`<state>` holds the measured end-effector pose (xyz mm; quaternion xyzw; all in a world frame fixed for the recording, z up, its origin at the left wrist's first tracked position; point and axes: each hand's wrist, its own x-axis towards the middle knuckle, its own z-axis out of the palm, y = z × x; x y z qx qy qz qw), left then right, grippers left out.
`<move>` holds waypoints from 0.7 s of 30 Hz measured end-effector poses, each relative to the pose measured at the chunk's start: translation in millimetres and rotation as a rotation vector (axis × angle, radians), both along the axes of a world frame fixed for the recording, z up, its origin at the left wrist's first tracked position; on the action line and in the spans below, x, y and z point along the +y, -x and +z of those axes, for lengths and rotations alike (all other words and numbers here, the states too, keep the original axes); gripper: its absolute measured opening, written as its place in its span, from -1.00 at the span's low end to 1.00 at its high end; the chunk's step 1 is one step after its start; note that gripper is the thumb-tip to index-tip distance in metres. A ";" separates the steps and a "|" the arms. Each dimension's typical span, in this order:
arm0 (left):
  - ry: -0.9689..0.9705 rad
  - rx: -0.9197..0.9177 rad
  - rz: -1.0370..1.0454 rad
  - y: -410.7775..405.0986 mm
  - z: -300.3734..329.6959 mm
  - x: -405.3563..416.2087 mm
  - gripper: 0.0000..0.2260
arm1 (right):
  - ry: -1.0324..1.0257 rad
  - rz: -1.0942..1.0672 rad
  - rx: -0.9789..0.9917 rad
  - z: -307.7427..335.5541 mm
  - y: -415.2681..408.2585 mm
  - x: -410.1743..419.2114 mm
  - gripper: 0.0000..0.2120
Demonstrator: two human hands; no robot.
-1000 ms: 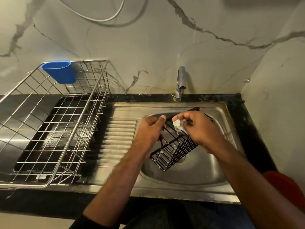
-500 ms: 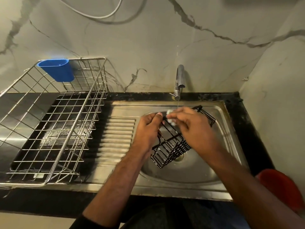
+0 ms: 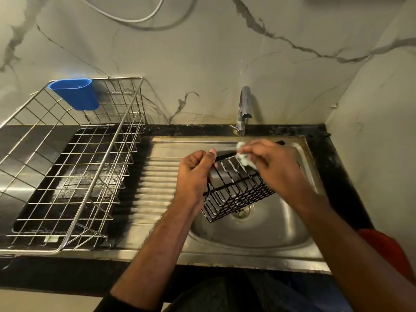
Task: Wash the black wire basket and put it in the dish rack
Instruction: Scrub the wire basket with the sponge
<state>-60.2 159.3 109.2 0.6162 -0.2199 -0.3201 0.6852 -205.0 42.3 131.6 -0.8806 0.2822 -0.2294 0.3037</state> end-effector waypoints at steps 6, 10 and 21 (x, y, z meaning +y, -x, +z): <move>0.061 0.119 0.074 -5.7 -7.6 -3.0 -0.72 | -0.003 0.256 0.093 8.5 -5.3 28.2 -0.59; 0.075 0.137 0.105 -12.1 -12.1 2.4 -0.74 | 0.129 0.021 0.075 -6.6 15.2 -15.3 -0.60; 0.122 0.308 0.186 -7.1 -6.8 -3.5 -0.64 | 0.188 0.317 0.053 -3.4 4.0 28.6 -0.54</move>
